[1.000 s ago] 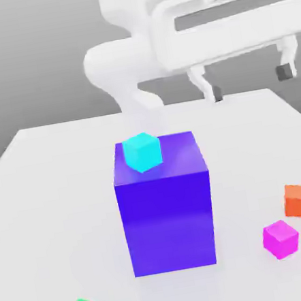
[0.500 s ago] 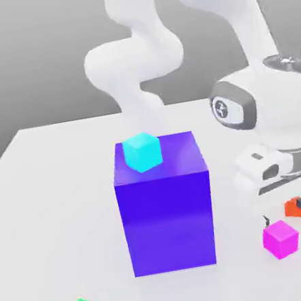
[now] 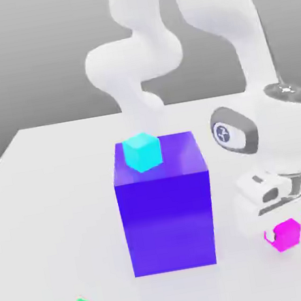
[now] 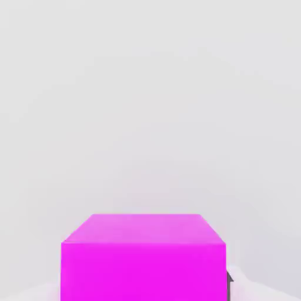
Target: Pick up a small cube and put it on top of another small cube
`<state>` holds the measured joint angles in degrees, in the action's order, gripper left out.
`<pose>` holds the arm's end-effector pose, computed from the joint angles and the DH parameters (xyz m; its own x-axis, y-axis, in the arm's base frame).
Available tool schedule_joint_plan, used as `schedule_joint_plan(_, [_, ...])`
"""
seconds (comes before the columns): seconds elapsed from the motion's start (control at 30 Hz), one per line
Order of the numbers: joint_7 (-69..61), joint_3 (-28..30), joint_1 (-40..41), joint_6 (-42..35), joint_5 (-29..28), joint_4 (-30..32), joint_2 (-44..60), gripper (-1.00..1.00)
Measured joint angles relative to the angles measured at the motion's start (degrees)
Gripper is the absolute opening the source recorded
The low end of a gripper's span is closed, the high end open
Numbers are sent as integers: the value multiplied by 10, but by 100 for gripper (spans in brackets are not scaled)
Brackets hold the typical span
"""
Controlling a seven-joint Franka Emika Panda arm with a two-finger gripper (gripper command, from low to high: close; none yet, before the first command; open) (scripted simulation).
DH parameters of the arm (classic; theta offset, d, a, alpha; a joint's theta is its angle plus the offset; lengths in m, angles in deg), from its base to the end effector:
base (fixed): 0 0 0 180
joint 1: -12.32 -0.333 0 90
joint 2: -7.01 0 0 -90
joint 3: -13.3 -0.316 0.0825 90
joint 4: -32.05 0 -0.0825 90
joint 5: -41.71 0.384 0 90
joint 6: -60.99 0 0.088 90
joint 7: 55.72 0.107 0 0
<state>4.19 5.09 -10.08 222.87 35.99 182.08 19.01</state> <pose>0.3669 0.2267 0.1789 0.9133 -0.4074 0.0016 -0.4074 -0.9133 0.0000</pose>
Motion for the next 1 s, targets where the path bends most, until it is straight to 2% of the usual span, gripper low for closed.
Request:
schedule_joint_plan(0.07, [-33, 2, 18, -23, 15, -3, -19, -100])
schedule_joint_plan(0.7, [-495, 153, 296, -143, 83, -131, -10, -100])
schedule_joint_plan(0.87, [-545, 153, 325, -85, 107, -146, 62, -100])
schedule_joint_plan(0.9, [-547, 150, 328, -72, 111, -147, 76, 100])
schedule_joint_plan(1.0, [-547, 150, 328, -72, 111, -147, 76, 100])
